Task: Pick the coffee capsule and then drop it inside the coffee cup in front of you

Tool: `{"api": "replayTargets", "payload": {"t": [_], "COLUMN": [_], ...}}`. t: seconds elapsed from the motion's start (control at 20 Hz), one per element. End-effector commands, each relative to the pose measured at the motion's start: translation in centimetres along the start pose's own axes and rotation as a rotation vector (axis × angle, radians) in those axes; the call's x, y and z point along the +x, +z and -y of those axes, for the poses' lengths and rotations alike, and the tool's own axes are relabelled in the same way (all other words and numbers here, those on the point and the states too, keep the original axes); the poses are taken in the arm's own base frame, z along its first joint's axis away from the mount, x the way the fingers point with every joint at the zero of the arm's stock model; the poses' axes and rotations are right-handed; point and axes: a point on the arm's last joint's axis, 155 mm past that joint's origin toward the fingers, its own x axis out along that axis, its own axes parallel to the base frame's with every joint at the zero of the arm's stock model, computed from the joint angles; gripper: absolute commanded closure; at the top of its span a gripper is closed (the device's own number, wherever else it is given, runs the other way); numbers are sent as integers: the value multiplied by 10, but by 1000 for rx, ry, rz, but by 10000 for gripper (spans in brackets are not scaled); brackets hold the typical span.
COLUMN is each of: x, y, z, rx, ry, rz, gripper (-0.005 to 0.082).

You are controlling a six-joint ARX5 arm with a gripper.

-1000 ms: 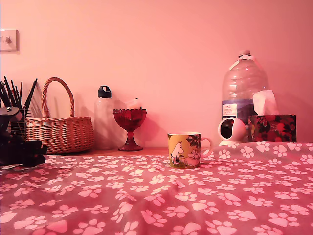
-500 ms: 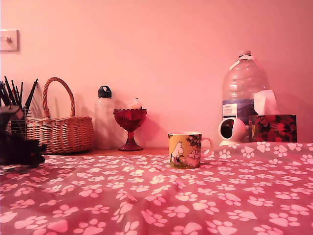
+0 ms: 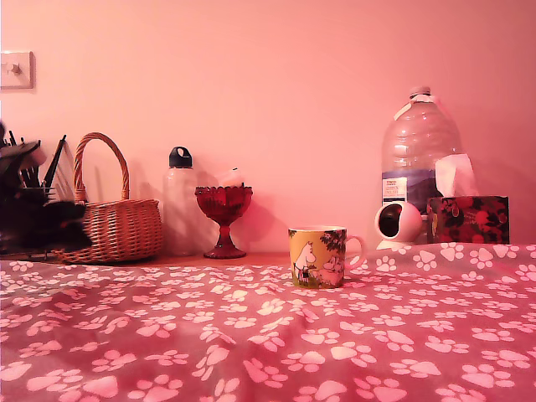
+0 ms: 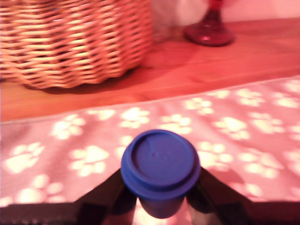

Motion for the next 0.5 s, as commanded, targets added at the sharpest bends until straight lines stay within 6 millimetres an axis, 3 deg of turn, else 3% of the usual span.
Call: {"api": "replayTargets", "payload": {"t": [0.0,0.45], "x": [-5,-15], "y": [19,40], "z": [18,90], "rx": [29,80], "ry": [-30,-147], "rz": [26,21], "gripper": [574,574]}}
